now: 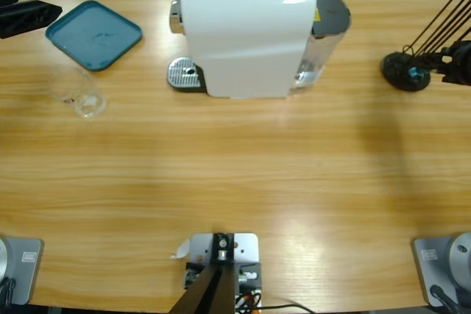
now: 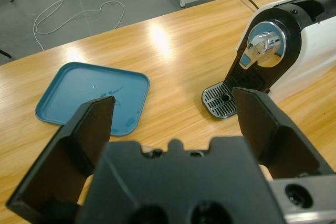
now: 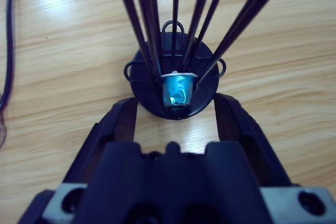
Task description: Pour coffee
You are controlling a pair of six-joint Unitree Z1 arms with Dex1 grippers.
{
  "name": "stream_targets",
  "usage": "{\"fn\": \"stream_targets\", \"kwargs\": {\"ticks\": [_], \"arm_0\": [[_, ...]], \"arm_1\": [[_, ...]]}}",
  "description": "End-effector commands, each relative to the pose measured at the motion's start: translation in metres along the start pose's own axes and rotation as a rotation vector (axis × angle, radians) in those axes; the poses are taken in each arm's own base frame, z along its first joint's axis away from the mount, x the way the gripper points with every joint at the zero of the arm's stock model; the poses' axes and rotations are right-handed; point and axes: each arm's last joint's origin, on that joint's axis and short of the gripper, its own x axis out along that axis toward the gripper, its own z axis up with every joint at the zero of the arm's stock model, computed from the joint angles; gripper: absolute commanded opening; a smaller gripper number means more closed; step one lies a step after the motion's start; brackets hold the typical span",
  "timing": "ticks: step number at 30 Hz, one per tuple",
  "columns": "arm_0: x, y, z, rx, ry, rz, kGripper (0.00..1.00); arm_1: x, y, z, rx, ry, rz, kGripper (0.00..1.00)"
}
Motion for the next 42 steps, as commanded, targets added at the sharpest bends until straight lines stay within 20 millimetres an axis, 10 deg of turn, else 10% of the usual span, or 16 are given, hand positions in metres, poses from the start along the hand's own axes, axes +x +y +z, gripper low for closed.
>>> {"fn": "stream_targets", "kwargs": {"ticks": [1,29,42], "arm_0": [[0.007,0.000,-0.018,0.027,0.060,0.011,0.973],[0.013,-0.001,-0.021,0.035,0.075,0.010,0.973],[0.013,-0.001,-0.021,0.035,0.074,0.010,0.973]], "arm_1": [[0.015,-0.003,-0.013,0.004,0.044,-0.012,0.609],[0.028,-0.006,-0.011,0.024,0.052,-0.034,0.588],[0.031,-0.005,-0.012,-0.007,0.061,-0.021,0.168]]}}
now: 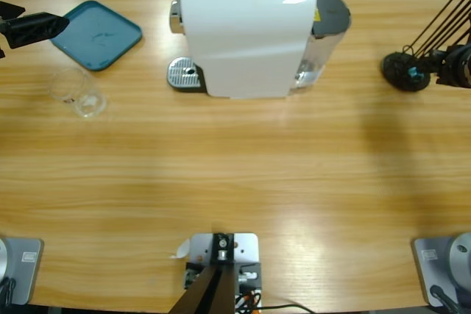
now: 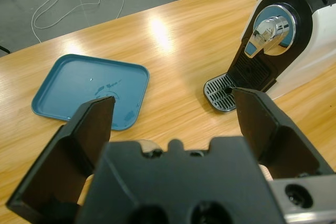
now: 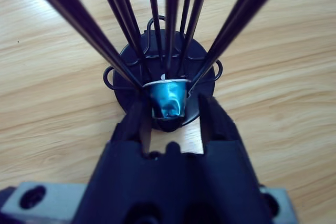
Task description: Pour coffee
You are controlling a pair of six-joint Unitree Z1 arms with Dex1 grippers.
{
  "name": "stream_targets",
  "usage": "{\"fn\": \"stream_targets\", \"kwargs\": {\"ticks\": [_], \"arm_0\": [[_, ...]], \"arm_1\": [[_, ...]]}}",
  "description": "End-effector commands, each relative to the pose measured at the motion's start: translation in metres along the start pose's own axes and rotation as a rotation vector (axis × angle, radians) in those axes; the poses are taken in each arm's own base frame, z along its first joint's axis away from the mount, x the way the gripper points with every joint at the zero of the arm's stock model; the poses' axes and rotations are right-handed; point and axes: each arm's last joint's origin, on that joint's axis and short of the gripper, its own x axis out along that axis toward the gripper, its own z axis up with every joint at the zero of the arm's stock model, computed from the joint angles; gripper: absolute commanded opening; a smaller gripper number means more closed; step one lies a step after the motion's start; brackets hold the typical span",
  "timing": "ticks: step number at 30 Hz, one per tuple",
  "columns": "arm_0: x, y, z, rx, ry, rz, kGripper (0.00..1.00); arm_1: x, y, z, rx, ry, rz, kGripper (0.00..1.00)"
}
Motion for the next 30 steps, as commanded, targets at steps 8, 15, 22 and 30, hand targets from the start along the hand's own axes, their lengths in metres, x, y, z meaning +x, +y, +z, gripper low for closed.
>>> {"fn": "stream_targets", "kwargs": {"ticks": [8,15,22,30], "arm_0": [[0.009,-0.001,-0.013,0.029,0.049,0.007,0.973],[0.009,-0.001,-0.013,0.029,0.049,0.007,0.973],[0.012,-0.002,-0.013,0.028,0.052,0.003,0.973],[0.010,-0.004,-0.013,0.025,0.036,-0.009,0.973]], "arm_1": [[0.011,0.000,-0.010,-0.031,0.053,0.015,0.088],[-0.002,-0.004,-0.008,-0.023,0.010,0.018,0.088],[-0.030,-0.009,0.004,-0.024,-0.047,0.030,0.087],[-0.063,-0.012,0.025,-0.034,-0.098,0.032,0.089]]}}
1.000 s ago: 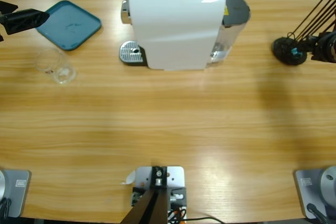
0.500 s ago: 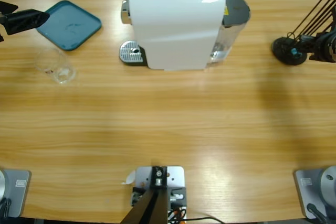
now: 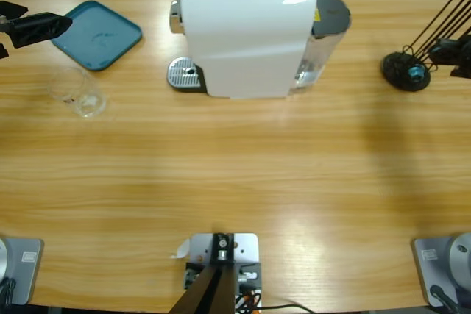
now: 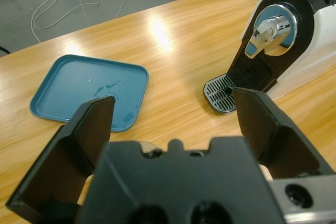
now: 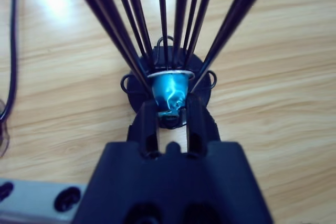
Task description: Pour coffee
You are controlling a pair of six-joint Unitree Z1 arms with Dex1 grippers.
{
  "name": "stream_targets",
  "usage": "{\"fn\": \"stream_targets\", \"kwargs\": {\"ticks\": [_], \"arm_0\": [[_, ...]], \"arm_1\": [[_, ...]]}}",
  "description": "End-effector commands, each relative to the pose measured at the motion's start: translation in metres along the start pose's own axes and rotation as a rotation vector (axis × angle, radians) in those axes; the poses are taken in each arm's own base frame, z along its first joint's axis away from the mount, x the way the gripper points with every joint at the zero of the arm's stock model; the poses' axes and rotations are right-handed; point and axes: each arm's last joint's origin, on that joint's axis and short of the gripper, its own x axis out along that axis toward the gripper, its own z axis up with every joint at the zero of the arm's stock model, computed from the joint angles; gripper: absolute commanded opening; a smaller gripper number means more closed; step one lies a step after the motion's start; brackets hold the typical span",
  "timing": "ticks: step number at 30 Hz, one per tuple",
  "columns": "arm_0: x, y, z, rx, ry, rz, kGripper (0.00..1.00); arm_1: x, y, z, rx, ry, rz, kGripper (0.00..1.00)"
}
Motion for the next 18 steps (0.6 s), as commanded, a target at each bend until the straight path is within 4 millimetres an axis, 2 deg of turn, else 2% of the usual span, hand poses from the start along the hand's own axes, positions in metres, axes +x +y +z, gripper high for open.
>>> {"fn": "stream_targets", "kwargs": {"ticks": [1,7,13,18], "arm_0": [[0.006,-0.003,-0.013,0.022,0.035,-0.006,0.973],[0.003,-0.003,-0.014,0.023,0.029,-0.010,0.977],[0.003,-0.004,-0.015,0.026,0.030,-0.016,0.977],[0.004,-0.004,-0.016,0.023,0.038,-0.016,0.977]], "arm_1": [[-0.035,-0.007,0.018,-0.007,-0.052,-0.006,0.089],[-0.069,-0.012,0.036,-0.007,-0.096,0.004,0.089],[-0.100,-0.016,0.041,-0.014,-0.119,0.019,0.088],[-0.114,-0.011,0.045,-0.088,-0.139,0.057,0.089]]}}
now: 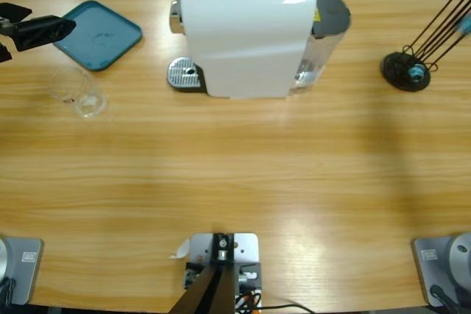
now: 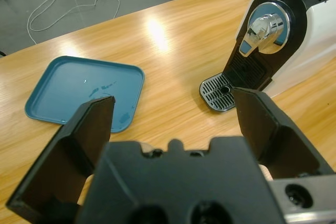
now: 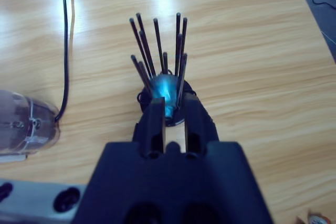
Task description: Pour coffee
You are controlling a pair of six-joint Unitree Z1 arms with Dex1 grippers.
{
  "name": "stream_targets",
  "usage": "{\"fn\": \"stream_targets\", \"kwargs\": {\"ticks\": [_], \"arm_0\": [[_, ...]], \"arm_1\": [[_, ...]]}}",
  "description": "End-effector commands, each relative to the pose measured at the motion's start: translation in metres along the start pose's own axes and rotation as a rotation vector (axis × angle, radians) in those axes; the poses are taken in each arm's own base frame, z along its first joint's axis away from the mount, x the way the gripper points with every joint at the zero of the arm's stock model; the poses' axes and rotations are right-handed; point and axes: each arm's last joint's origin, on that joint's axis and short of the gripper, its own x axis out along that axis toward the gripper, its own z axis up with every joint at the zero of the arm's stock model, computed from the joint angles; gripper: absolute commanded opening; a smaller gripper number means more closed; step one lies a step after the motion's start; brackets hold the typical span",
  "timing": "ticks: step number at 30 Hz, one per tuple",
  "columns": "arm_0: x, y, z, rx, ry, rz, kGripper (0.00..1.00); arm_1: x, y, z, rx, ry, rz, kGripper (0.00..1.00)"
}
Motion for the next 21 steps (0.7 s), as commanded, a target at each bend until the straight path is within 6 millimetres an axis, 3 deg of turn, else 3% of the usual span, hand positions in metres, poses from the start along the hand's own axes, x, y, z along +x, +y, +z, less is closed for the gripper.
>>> {"fn": "stream_targets", "kwargs": {"ticks": [1,4,5,6,7,9,15,21], "arm_0": [[0.004,-0.001,-0.014,0.015,0.042,-0.001,0.977],[0.004,-0.001,-0.013,0.015,0.034,-0.002,0.977],[0.004,-0.001,-0.013,0.015,0.035,-0.002,0.977],[0.004,-0.001,-0.014,0.015,0.037,-0.002,0.977],[0.004,-0.002,-0.015,0.017,0.039,-0.004,0.977],[0.004,-0.002,-0.015,0.017,0.041,-0.005,0.977],[0.009,-0.003,-0.017,0.020,0.059,-0.006,0.977],[0.020,-0.004,-0.017,0.021,0.068,-0.007,0.977]], "arm_1": [[-0.028,0.003,0.005,-0.089,-0.039,0.044,0.089],[-0.027,0.008,0.000,-0.109,-0.009,0.088,0.093],[-0.024,0.009,-0.006,-0.114,0.015,0.121,0.160],[-0.022,0.009,-0.011,-0.116,0.030,0.139,0.364],[-0.021,0.009,-0.016,-0.118,0.040,0.144,0.500],[-0.014,0.008,-0.029,-0.103,0.054,0.140,0.612],[0.016,0.005,-0.061,-0.023,0.056,0.087,0.617],[0.057,0.008,-0.063,0.004,0.076,0.043,0.599]]}}
